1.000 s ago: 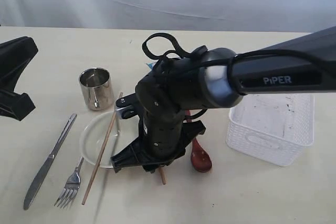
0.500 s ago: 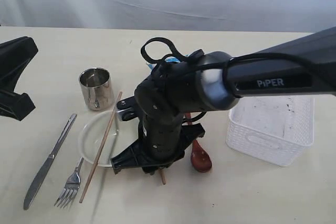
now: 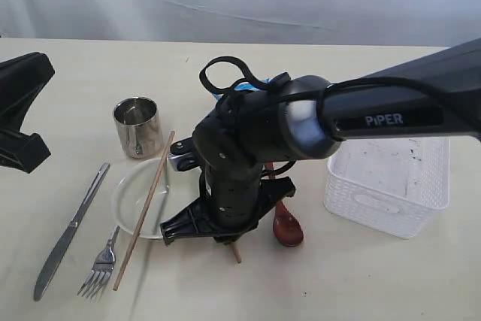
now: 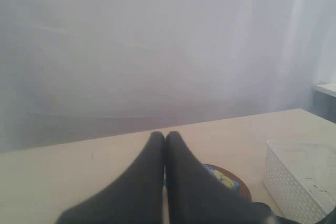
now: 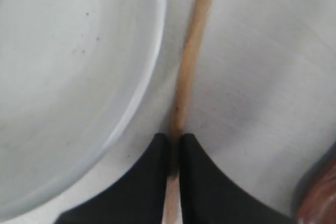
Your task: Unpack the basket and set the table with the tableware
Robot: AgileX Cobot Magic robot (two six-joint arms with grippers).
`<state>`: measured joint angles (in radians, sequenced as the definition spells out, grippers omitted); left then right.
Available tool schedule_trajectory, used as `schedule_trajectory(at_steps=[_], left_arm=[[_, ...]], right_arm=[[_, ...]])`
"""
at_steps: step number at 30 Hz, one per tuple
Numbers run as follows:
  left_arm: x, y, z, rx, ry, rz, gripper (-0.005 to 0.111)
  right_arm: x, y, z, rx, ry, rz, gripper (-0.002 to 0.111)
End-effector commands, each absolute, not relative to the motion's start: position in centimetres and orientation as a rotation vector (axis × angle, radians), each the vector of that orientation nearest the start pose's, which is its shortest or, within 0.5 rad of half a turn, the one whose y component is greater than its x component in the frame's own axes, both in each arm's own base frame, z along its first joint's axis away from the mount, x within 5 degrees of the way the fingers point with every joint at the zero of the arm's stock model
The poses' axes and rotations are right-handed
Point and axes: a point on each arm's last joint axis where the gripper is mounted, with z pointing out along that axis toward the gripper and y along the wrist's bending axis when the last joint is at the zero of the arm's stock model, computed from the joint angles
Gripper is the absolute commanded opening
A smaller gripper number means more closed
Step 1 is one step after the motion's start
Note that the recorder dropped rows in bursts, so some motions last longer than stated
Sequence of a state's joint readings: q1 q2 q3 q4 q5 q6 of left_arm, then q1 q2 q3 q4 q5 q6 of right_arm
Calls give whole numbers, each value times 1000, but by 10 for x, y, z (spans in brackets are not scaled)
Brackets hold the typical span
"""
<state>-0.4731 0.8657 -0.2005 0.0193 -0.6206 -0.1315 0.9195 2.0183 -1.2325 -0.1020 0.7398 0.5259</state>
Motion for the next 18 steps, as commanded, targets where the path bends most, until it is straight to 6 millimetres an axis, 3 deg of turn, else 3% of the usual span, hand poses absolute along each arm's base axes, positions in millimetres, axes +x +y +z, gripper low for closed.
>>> schedule_trajectory(at_steps=[1, 11, 18], left_arm=[[140, -73, 247, 292, 1519, -475, 0], [140, -73, 247, 292, 1519, -475, 0], [140, -73, 247, 292, 1519, -475, 0]], right_arm=[[232, 294, 126, -662, 2914, 37, -1], [234, 293, 128, -573, 2914, 23, 0], [234, 288, 158, -513, 2861, 44, 0]])
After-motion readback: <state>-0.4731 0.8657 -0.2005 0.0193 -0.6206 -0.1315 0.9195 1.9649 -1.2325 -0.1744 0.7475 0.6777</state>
